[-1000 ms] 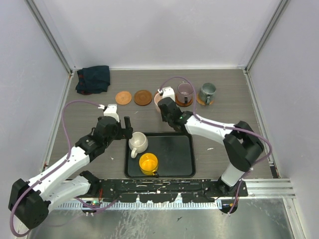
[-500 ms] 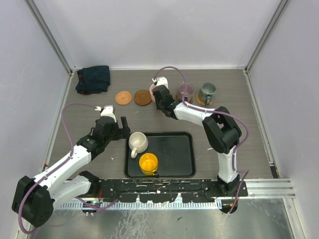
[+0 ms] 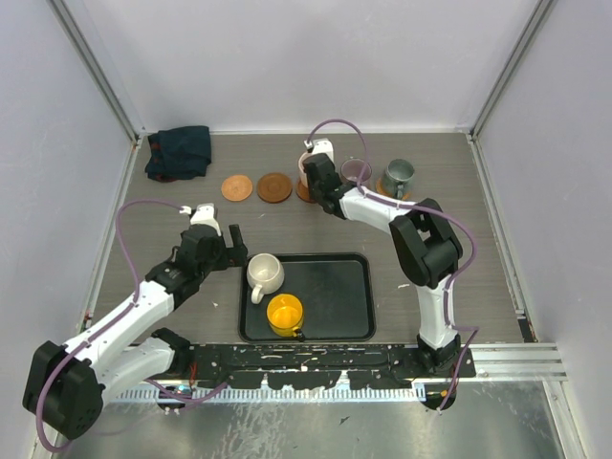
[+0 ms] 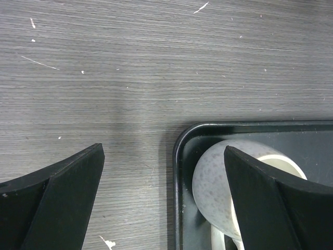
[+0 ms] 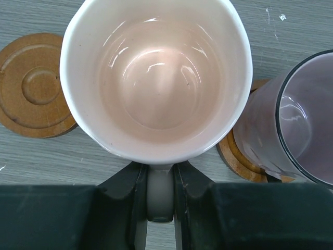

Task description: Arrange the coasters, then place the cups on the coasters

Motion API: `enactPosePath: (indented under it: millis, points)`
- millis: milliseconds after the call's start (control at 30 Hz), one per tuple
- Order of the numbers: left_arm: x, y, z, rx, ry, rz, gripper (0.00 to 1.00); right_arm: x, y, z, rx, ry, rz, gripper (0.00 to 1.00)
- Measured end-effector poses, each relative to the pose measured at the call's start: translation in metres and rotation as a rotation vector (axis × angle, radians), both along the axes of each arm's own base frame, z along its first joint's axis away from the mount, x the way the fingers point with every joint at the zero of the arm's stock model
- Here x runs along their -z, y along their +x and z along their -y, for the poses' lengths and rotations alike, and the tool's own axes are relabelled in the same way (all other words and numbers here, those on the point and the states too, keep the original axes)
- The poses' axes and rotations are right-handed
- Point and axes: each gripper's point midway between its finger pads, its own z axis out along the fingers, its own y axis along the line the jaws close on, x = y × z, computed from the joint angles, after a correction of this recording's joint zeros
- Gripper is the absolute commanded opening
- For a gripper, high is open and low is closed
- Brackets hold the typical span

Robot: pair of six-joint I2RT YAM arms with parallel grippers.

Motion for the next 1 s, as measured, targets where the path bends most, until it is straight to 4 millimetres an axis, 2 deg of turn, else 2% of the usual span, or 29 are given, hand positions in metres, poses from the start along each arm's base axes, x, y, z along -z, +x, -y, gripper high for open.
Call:
enactPosePath:
  millis: [567, 1000]
  points:
    - [0.011, -0.002, 0.005, 0.022, 0.002, -0.041, 0.99, 0.028, -0.003, -0.003, 0.005, 0.014, -0.063, 0.01]
    - [0.012, -0.002, 0.005, 0.023, 0.004, -0.046, 1.0, 0.03, -0.002, -0.006, 0.014, 0.029, -0.081, 0.01]
